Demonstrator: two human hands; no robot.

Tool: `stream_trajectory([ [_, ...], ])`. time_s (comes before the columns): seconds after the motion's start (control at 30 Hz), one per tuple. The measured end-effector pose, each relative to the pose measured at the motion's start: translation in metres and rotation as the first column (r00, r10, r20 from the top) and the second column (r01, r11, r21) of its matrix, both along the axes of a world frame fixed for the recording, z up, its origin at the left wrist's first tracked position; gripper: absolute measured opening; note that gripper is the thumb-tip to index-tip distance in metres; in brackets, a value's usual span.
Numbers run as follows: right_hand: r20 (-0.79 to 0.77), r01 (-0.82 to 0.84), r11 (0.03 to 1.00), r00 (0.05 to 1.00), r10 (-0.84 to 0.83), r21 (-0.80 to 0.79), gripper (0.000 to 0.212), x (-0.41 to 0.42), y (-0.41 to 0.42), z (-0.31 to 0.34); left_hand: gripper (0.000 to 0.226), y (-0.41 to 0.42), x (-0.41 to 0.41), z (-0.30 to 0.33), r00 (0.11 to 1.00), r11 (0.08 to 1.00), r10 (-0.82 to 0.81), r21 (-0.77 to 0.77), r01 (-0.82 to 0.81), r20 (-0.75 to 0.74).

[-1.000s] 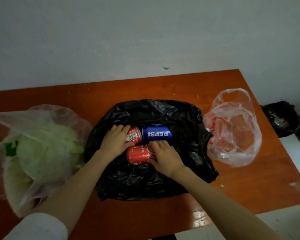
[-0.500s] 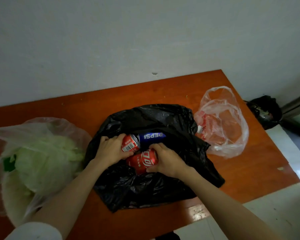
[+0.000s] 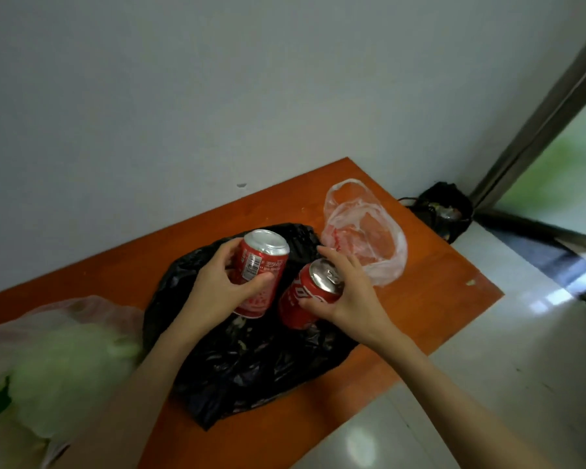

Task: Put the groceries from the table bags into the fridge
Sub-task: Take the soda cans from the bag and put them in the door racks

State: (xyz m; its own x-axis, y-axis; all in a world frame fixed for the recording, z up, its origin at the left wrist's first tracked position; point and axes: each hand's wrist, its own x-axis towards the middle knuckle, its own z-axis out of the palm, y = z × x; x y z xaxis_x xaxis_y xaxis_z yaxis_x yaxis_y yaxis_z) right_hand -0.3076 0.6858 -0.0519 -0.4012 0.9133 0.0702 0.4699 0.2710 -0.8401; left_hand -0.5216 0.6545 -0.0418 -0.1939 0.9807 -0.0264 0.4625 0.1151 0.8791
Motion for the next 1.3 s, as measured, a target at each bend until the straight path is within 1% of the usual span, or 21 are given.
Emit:
stream_trajectory([
  [0.1,-0.137,0.136,0.991,0.982,-0.132,0.018,0.077,0.044,-0.014,0.023,0.063,0.002,0.042,0.023,0.996,0.997,-0.064,0.057,0.061,0.060],
  [0.17,-0.188,0.231,0.972,0.957,-0.222,0.029,0.079,0.082,-0.031,0.037,0.059,-0.002,0.080,0.035,0.990,0.990,-0.113,0.098,0.104,0.091],
  [0.3,-0.270,0.463,0.886,0.850,-0.453,-0.029,0.083,0.180,-0.084,0.059,0.058,-0.022,0.178,0.053,0.959,0.962,-0.251,0.146,0.231,0.133],
  [0.4,-0.274,0.617,0.783,0.742,-0.612,-0.081,0.077,0.261,-0.134,0.071,0.066,-0.048,0.262,0.059,0.920,0.933,-0.351,0.143,0.329,0.173],
  [0.5,-0.237,0.760,0.645,0.615,-0.752,-0.075,0.070,0.342,-0.192,0.076,0.056,-0.077,0.350,0.059,0.857,0.885,-0.465,0.148,0.442,0.220],
  [0.6,-0.217,0.860,0.509,0.491,-0.844,-0.037,0.070,0.414,-0.258,0.084,0.051,-0.109,0.439,0.063,0.762,0.794,-0.608,0.166,0.585,0.221],
  [0.7,-0.153,0.903,0.429,0.429,-0.890,0.034,0.076,0.478,-0.317,0.104,0.049,-0.141,0.519,0.071,0.654,0.696,-0.716,0.176,0.696,0.242],
  [0.8,-0.142,0.932,0.354,0.361,-0.922,0.075,0.080,0.532,-0.362,0.126,0.044,-0.161,0.589,0.077,0.551,0.595,-0.802,0.222,0.772,0.232],
  [0.9,-0.206,0.960,0.270,0.279,-0.938,0.075,0.083,0.578,-0.394,0.139,0.045,-0.178,0.657,0.087,0.458,0.496,-0.867,0.260,0.828,0.196],
  [1.0,-0.275,0.982,0.166,0.184,-0.944,0.087,0.087,0.624,-0.412,0.146,0.054,-0.191,0.718,0.099,0.382,0.424,-0.904,0.293,0.857,0.191],
  [1.07,-0.313,0.988,0.114,0.142,-0.939,0.107,0.089,0.659,-0.415,0.149,0.060,-0.194,0.758,0.106,0.333,0.376,-0.925,0.309,0.874,0.184],
  [1.17,-0.335,0.986,0.081,0.127,-0.933,0.147,0.090,0.716,-0.409,0.160,0.061,-0.191,0.818,0.119,0.291,0.329,-0.944,0.369,0.869,0.155],
  [1.23,-0.353,0.982,0.075,0.133,-0.926,0.174,0.087,0.755,-0.399,0.174,0.060,-0.185,0.858,0.136,0.289,0.313,-0.949,0.435,0.844,0.121],
  [1.3,-0.379,0.979,0.087,0.152,-0.913,0.185,0.084,0.794,-0.386,0.193,0.059,-0.177,0.896,0.159,0.305,0.319,-0.946,0.498,0.806,0.112],
])
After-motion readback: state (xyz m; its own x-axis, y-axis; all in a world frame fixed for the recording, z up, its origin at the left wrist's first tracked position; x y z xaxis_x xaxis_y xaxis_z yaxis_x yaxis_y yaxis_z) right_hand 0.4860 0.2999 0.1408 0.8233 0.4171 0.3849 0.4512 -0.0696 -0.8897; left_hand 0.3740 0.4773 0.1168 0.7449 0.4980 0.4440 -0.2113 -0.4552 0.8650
